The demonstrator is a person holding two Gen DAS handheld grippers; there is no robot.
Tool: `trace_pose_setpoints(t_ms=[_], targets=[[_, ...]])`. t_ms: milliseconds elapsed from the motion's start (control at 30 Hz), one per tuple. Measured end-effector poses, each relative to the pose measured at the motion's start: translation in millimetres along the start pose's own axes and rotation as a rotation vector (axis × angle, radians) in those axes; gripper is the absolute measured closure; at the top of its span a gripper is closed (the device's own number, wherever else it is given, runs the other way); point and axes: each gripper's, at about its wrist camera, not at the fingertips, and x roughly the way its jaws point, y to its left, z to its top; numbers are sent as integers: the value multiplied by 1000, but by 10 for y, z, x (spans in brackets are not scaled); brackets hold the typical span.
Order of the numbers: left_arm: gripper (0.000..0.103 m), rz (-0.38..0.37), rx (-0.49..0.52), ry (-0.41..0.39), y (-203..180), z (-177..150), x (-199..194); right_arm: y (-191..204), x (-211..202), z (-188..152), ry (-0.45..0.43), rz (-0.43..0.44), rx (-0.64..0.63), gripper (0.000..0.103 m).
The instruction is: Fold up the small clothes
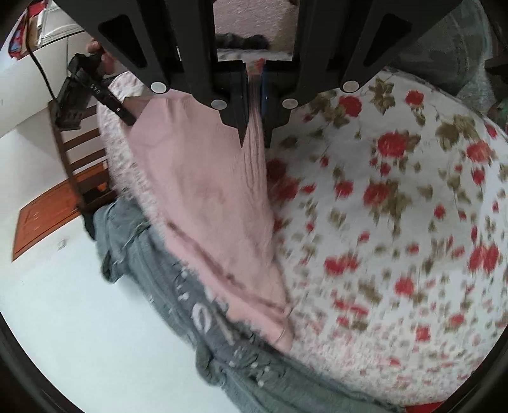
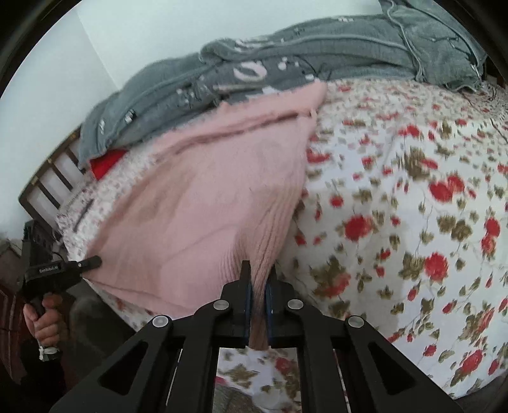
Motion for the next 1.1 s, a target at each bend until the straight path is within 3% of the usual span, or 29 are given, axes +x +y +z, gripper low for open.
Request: trace_pose_setpoints(t_ms=[67, 300, 533, 733, 867, 1100], targets=[[97, -12, 19, -24, -120, 117, -89, 32, -100, 133, -21, 39, 8, 96], [97, 52, 119, -133, -625, 772, -142, 178, -201, 873, -100, 106, 5, 96], [97, 243, 237, -200, -1010, 1528, 213, 83, 89, 1653, -150, 86, 41, 96], [97, 316, 265, -191, -1041, 1996, 706, -46, 497, 2109, -155, 83, 83, 98], [97, 300, 232, -213, -989, 2194, 920, -119, 792, 2308, -149, 74, 90, 98], [96, 353, 205, -231, -834, 2527, 1346, -264, 1265, 2715, -137, 73, 92, 98]])
